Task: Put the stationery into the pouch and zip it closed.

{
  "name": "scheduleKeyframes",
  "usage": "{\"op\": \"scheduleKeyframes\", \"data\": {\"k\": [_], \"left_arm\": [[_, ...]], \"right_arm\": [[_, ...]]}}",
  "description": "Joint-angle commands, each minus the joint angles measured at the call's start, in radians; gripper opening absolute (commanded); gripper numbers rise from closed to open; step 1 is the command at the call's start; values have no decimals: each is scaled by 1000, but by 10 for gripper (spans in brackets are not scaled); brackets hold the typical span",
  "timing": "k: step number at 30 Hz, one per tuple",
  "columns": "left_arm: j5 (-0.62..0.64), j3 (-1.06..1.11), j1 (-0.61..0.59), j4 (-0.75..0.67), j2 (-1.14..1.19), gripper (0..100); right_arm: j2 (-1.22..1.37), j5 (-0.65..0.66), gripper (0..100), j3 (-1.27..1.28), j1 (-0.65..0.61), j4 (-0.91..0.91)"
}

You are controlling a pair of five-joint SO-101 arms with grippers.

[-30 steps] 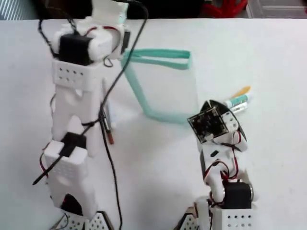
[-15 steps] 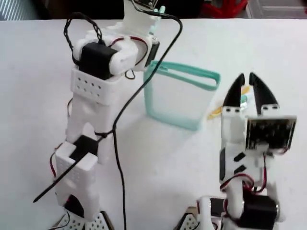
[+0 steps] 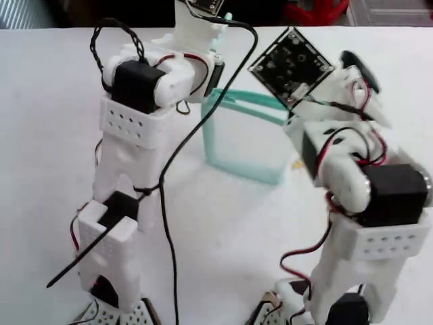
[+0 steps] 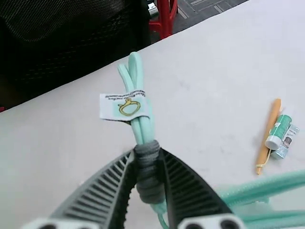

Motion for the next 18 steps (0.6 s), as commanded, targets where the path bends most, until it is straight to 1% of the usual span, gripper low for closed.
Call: {"op": "scheduleKeyframes", "data": {"k": [1, 4, 6, 15, 18], "left_arm": [[0, -31, 2, 5, -7, 27], [0, -31, 2, 2, -7, 27], [0, -31, 2, 2, -7, 27], [6, -31, 2, -2, -5, 27], [6, -31, 2, -3, -4, 27]], "right_arm": [[25, 110, 310, 44, 2, 18], [-10, 175, 310, 181, -35, 18], [-36, 201, 310, 224, -41, 15], [-39, 305, 311, 347, -39, 16], [-51, 311, 311, 336, -39, 16]]}}
